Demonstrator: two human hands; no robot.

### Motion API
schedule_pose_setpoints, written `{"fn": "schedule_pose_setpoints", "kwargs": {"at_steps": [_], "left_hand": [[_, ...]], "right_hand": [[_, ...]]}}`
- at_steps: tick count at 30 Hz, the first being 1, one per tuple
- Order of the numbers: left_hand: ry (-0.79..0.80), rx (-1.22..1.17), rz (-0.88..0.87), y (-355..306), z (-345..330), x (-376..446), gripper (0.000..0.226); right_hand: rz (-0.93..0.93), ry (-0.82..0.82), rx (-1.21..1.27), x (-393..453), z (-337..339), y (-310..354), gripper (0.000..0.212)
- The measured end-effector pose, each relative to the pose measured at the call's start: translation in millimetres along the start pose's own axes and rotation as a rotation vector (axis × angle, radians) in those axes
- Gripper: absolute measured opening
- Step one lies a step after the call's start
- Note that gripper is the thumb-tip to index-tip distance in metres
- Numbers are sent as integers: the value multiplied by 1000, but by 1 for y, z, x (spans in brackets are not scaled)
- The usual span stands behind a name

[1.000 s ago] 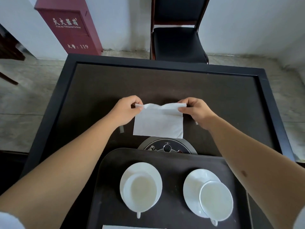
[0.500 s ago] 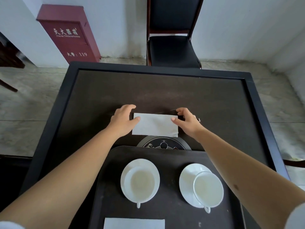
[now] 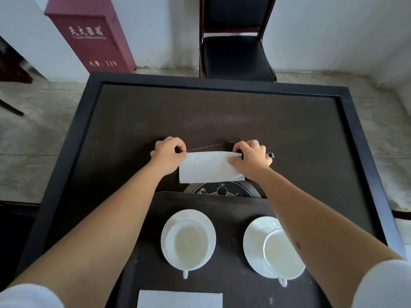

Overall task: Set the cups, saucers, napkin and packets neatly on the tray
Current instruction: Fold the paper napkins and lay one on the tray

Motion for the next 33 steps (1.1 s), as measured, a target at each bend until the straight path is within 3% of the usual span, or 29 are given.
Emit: {"fn": "schedule_pose_setpoints", "kwargs": {"at_steps": [5,21,26,33], "left_hand": [[23,-83,-24,5,-7,-1,26],[133,98,-179,2,-15,-4,19],[152,74,-243,-8,-8,-27,15],[50,-123,-243,-39,38,-79,10]], "right_hand": [[6,-24,-3,1,1,0,9],[62,32,47,1,4,-2,15],[115,117,440,-20,17,1,14],[149,115,619,-78,48,20,18]]}}
Point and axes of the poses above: each hand's wrist, its own x-axis towards the middle knuckle, its own z-axis out of the back of the hand, y = z × x, the point moved 8 cm from there along x, towards the middle knuckle, and after that the axes turned 4 degrees about -x, right-handed, at the moved point
